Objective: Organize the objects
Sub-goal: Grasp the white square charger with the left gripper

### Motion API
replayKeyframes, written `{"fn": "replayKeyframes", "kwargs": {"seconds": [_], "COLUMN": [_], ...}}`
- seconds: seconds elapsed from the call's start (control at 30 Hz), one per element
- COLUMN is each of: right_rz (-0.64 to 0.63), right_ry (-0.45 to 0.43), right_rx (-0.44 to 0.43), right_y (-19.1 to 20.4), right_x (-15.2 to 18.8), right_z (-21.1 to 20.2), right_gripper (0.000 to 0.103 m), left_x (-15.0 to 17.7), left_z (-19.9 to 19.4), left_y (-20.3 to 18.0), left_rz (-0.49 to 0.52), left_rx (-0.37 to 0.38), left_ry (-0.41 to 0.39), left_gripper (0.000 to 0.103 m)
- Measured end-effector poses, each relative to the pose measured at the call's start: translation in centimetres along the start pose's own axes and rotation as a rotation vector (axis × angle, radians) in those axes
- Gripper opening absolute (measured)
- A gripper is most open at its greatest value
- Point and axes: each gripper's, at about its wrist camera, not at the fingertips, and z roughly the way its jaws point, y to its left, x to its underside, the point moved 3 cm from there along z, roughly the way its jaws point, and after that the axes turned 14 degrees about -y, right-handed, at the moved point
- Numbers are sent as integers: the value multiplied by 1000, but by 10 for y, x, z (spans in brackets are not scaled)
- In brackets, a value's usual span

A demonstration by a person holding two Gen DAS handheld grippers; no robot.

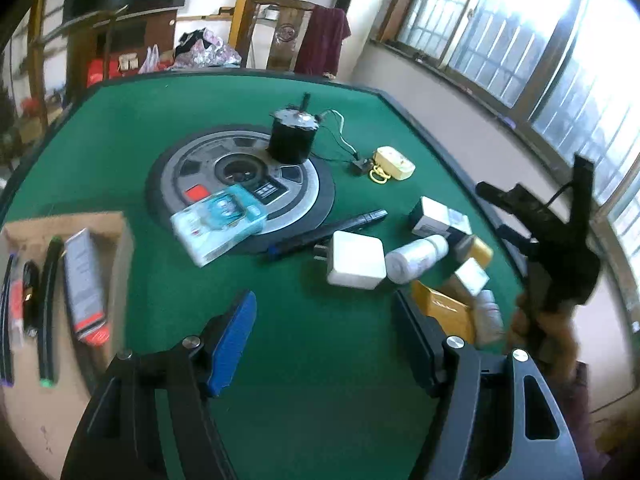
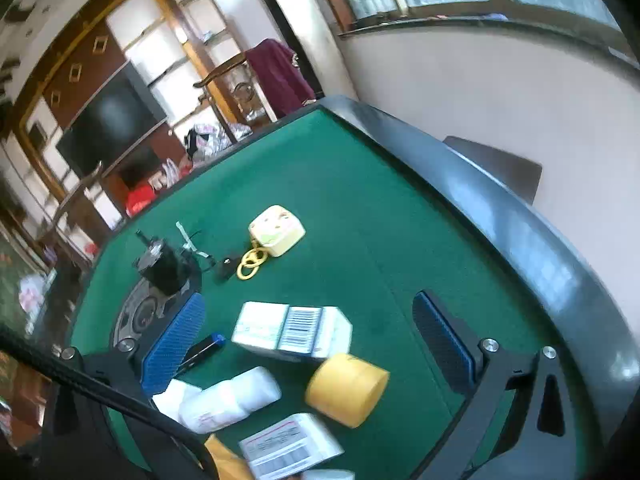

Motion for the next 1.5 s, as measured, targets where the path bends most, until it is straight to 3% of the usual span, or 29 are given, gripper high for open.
{"fn": "replayKeyframes", "kwargs": {"seconds": [0.13, 0.33, 0.53, 0.57, 0.67, 0.73, 0.87, 1.03, 1.27, 1.33, 1.4, 1.5], "right_rz": [49, 42, 40, 36, 36, 38, 29, 6, 1, 12, 13, 10], "right_ry": [21, 25, 29, 27, 32, 41, 56, 62, 71, 77, 82, 82], "right_rx": [-48, -80, -87, -82, -74, -71, -67, -68, -58, -62, -61, -60], "right_y": [-5, 1, 3, 3, 3, 2, 3, 7, 5, 3, 3, 3], "right_x": [-3, 2, 4, 5, 6, 7, 10, 13, 15, 15, 15, 14], "right_z": [-4, -2, -3, -3, -2, 0, 2, 3, 3, 3, 4, 3], "right_gripper": [103, 103, 103, 103, 103, 103, 103, 103, 103, 103, 103, 103], "left_x": [-1, -21, -16, -14, -8, 2, 20, 20, 20, 21, 28, 37], "left_z": [35, 80, 120, 118, 112, 105, 78, 46, 37, 42, 45, 56], "left_y": [-25, -28, -47, -52, -54, -54, -50, -44, -62, -70, -82, -93], "left_rz": [66, -17, 105, 162, 195, 217, 248, 243, 407, 490, 598, 773], "left_rx": [-15, 23, 21, 16, 52, 83, 135, 194, 266, 279, 298, 268], "left_ry": [-16, -31, 66, 59, 103, 143, 183, 117, 99, 103, 135, 176], "left_gripper": [64, 63, 63, 63, 61, 51, 51, 51, 53, 64, 65, 65]}}
